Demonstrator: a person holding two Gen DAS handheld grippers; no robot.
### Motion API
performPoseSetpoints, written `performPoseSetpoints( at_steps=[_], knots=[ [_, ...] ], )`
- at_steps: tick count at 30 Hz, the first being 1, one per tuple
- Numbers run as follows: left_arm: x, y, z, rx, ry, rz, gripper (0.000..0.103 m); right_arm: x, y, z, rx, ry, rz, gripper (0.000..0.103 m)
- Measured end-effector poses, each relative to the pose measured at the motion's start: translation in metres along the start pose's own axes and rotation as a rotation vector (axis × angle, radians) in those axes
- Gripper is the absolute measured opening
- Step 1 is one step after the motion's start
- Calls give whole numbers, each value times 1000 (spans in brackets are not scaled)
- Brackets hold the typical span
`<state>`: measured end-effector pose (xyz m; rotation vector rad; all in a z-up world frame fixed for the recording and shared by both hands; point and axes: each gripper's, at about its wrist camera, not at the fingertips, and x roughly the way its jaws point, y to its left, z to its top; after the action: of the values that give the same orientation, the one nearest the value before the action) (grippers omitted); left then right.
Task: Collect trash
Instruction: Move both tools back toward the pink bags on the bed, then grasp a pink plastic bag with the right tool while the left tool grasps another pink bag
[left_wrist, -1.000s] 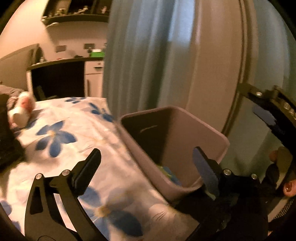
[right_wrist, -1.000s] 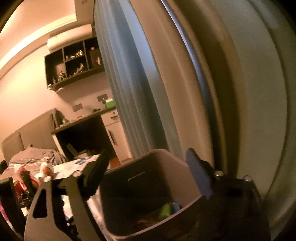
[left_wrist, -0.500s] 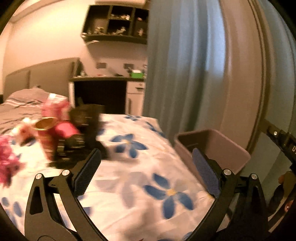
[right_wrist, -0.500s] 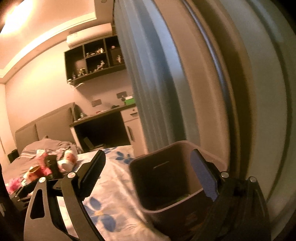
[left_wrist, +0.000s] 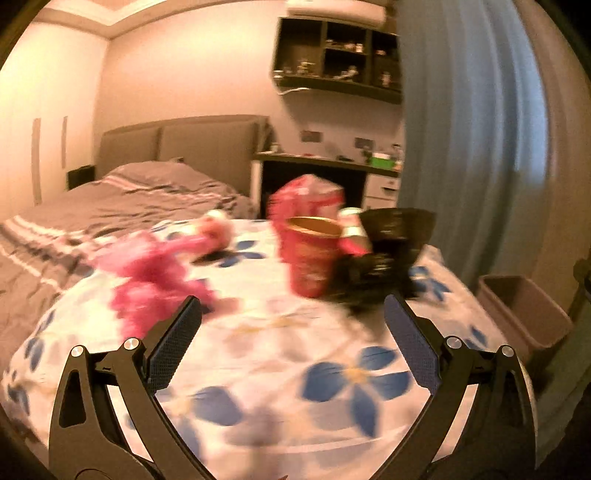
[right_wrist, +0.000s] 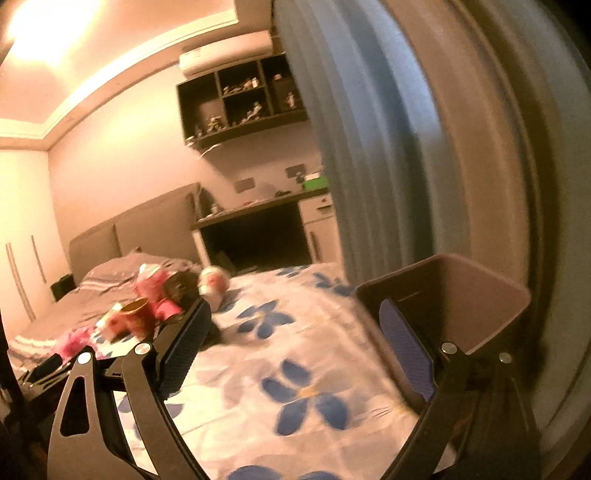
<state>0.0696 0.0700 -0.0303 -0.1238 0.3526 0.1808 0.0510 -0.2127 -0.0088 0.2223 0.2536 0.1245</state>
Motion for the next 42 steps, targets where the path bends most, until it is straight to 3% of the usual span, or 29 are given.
performPoseSetpoints(
  at_steps=[5, 26, 34, 42],
  knots=[
    [-10, 37, -2, -27, -10, 67, 97, 12, 33, -11, -54, 38, 54, 89],
    [-16, 146, -7, -116, -6, 206, 97, 47, 155, -44, -205, 120, 281, 89],
    [-30, 190, -2, -147, -36, 320, 97, 72, 233, -72, -254, 220, 431, 89],
    [-42, 227, 3, -195, -59, 382, 97, 94, 304, -93, -332, 308, 500, 89]
  ],
)
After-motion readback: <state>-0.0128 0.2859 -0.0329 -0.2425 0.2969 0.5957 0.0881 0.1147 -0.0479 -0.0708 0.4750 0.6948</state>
